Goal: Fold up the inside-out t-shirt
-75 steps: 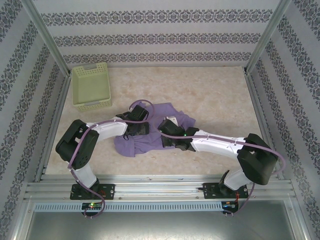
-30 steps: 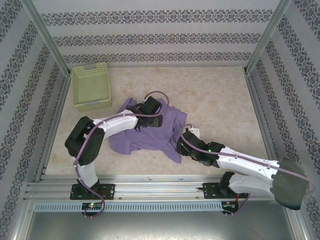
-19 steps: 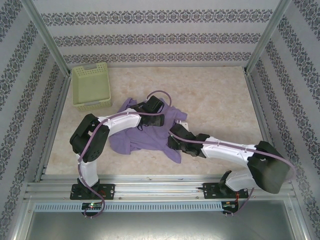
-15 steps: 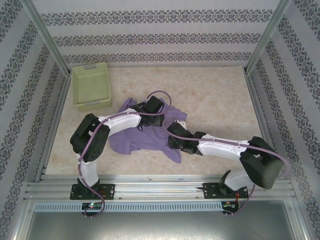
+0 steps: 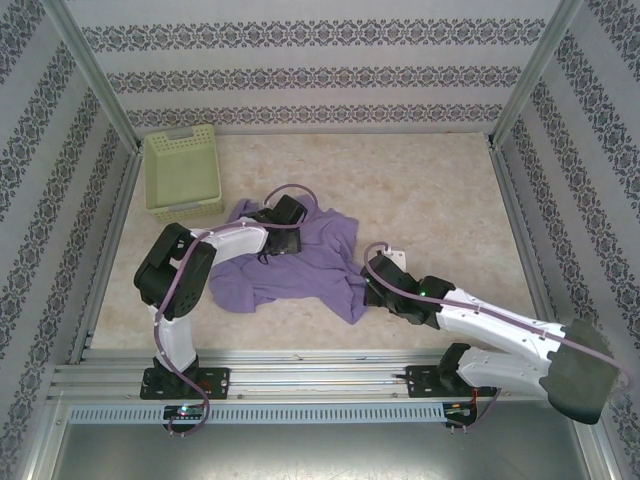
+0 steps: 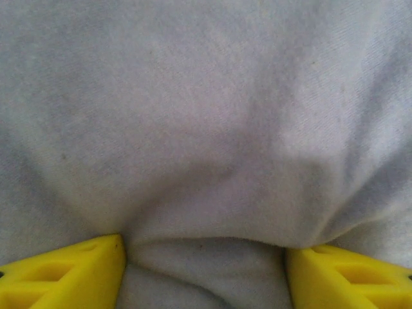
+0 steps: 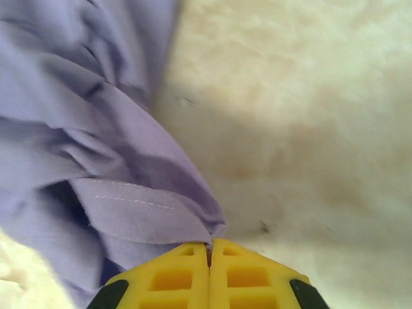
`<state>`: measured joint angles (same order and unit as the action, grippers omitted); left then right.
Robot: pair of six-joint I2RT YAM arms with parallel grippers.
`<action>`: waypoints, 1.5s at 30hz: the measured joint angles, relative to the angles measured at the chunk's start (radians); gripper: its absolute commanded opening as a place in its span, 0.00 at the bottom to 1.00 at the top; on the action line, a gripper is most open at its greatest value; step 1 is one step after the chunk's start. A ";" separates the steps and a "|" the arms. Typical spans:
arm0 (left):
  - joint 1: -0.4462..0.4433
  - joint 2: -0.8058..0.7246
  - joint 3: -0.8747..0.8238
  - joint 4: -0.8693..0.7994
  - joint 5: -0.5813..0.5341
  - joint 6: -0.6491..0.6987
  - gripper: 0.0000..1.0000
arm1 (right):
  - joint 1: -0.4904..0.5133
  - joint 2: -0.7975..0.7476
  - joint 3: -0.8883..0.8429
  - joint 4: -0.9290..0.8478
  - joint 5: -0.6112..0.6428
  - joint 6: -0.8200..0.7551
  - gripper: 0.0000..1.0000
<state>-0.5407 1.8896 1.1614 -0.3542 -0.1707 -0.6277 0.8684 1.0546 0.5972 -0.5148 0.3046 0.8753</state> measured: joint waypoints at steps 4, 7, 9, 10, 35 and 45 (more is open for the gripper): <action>0.002 -0.016 -0.027 0.005 -0.026 -0.030 0.66 | 0.013 -0.090 -0.055 -0.089 0.015 0.076 0.00; 0.005 -0.035 -0.056 0.019 -0.034 -0.045 0.66 | 0.008 -0.155 -0.098 -0.116 0.032 0.141 0.00; 0.005 -0.051 -0.074 0.024 -0.034 -0.055 0.66 | -0.023 -0.175 -0.123 -0.119 0.035 0.175 0.00; 0.005 -0.058 -0.083 0.026 -0.033 -0.058 0.65 | -0.045 -0.184 -0.134 -0.115 0.034 0.182 0.00; -0.049 -0.182 0.104 -0.057 0.027 0.045 0.77 | -0.690 -0.085 -0.124 0.064 -0.257 -0.098 0.00; 0.024 0.177 0.305 -0.142 0.048 0.090 0.48 | -0.690 -0.061 -0.099 0.071 -0.296 -0.143 0.00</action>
<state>-0.5167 2.0666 1.4662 -0.4965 -0.1223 -0.5381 0.1787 0.9936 0.4984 -0.4435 0.0082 0.7326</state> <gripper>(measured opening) 0.582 0.043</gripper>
